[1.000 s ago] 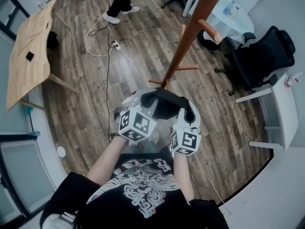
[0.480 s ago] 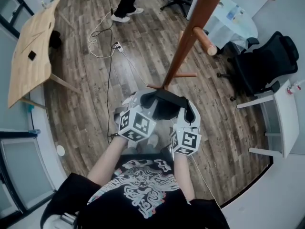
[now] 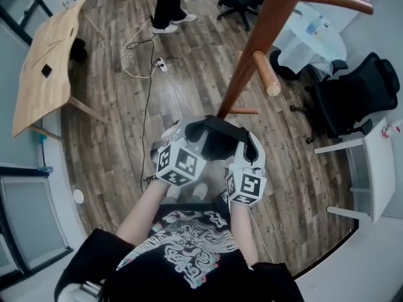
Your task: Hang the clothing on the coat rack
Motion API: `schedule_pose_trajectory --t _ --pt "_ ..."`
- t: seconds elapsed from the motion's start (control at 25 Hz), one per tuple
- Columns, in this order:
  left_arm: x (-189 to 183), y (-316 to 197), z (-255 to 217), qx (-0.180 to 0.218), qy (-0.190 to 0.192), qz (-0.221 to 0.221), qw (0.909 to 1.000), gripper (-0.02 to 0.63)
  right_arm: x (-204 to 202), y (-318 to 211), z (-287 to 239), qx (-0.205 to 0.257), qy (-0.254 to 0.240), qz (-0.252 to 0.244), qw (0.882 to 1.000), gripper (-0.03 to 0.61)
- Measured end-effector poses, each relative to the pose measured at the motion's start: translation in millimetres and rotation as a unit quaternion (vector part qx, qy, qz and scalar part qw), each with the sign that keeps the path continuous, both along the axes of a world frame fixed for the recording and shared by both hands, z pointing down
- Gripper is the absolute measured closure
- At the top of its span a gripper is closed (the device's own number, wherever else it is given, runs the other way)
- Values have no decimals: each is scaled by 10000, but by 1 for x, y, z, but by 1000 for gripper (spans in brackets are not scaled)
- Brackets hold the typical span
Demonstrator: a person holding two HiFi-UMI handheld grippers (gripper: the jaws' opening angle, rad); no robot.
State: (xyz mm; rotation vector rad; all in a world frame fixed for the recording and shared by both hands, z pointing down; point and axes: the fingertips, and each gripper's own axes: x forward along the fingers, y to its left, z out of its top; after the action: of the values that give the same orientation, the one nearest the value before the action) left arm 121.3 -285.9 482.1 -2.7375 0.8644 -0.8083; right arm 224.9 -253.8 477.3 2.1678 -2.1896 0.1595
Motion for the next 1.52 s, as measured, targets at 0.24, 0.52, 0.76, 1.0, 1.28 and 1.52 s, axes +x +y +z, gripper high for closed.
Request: schedule_pose_trajectory --t 0.24,0.52,0.76,1.0,1.28,1.52 --pt "3 -16 7 -66 -14 -168 9998 604 3 -18 4 -47 33 -204 9998 565" --pt "6 -31 20 -206 -30 -322 9993 604 6 -35 16 -145 97 -413 9990 565" --pt "10 -34 34 -355 -100 -375 9986 604 8 -41 26 -245 72 -534 9982 565" --pt "14 -31 56 -580 -171 -395 9974 604 10 -43 45 -442 -20 -629 9970 565" --pt "17 -26 76 -803 -221 -404 9957 604 10 -42 65 -689 -150 -751 9947 565" --pt "18 -25 87 -938 -244 -393 9945 604 8 -42 77 -864 -225 -790 9929 565"
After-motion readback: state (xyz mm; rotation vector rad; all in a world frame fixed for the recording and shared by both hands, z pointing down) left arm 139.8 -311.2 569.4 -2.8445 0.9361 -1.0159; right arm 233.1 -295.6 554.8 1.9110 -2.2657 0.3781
